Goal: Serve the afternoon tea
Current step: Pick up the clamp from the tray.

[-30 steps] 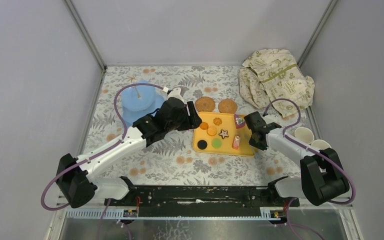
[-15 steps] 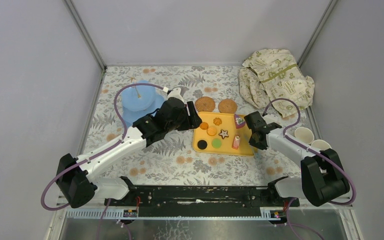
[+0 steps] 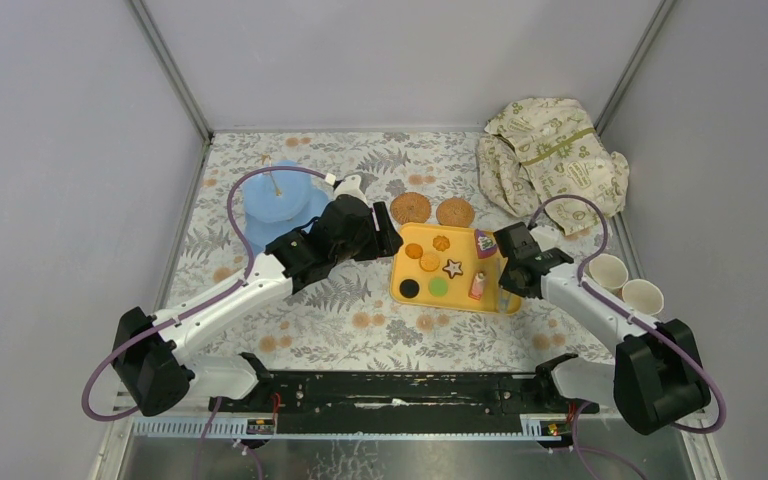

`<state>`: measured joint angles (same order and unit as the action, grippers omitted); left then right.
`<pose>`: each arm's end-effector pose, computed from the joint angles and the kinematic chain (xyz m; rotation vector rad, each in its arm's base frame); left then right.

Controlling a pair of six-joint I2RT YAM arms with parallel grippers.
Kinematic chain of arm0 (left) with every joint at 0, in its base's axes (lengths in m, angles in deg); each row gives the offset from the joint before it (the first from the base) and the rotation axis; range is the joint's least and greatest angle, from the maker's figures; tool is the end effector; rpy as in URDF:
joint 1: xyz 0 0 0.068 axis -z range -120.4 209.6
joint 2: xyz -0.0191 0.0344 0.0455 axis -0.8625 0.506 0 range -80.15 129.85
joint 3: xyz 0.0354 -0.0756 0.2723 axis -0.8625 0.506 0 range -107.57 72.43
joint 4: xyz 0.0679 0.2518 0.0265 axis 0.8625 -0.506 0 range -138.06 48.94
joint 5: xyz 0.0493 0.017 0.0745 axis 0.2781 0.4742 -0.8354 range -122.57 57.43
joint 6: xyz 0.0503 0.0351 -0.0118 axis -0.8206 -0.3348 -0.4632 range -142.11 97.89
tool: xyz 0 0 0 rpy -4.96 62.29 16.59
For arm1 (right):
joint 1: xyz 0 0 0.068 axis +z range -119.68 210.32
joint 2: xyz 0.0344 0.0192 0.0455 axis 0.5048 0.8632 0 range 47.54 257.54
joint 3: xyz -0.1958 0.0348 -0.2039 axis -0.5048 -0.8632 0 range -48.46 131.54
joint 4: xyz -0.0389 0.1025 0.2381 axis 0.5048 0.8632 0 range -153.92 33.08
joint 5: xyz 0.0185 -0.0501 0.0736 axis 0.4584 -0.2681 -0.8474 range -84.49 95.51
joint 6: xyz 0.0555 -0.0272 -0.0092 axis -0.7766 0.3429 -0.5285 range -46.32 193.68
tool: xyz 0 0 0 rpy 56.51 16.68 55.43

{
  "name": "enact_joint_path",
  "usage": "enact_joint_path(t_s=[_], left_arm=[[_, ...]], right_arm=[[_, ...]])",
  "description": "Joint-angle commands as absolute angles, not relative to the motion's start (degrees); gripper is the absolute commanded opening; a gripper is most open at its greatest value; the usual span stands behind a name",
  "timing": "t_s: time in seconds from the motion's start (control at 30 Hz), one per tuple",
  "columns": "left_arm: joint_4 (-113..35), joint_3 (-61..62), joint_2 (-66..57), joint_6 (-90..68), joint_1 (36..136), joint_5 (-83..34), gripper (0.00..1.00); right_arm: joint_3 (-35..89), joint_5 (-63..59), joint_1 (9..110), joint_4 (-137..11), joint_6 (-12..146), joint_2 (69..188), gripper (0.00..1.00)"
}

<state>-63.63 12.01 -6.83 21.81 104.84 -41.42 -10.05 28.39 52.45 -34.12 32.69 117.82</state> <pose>0.2109 -0.2023 0.3117 -0.0644 2.2708 -0.6963 0.2135 0.0669 0.1911 0.5391 2.4614 -0.1014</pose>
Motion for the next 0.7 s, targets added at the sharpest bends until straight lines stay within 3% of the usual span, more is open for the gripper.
enact_joint_path(t_s=[0.0, 0.2, 0.67], left_arm=[[-62.51, 9.70, -7.02, 21.04, 104.43, -42.84, 0.69], [-62.66, 8.94, -7.12, 20.98, 104.45, -43.32, 0.69], [-62.86, 8.25, -8.54, 20.09, 104.43, -44.14, 0.69]], right_arm=[[-7.07, 29.46, 53.40, -31.37, 33.08, 114.30, 0.07], [-5.18, 30.14, 56.67, -27.71, 31.78, 110.57, 0.06], [-4.79, 37.06, 75.04, -23.04, 13.83, 112.17, 0.07]])
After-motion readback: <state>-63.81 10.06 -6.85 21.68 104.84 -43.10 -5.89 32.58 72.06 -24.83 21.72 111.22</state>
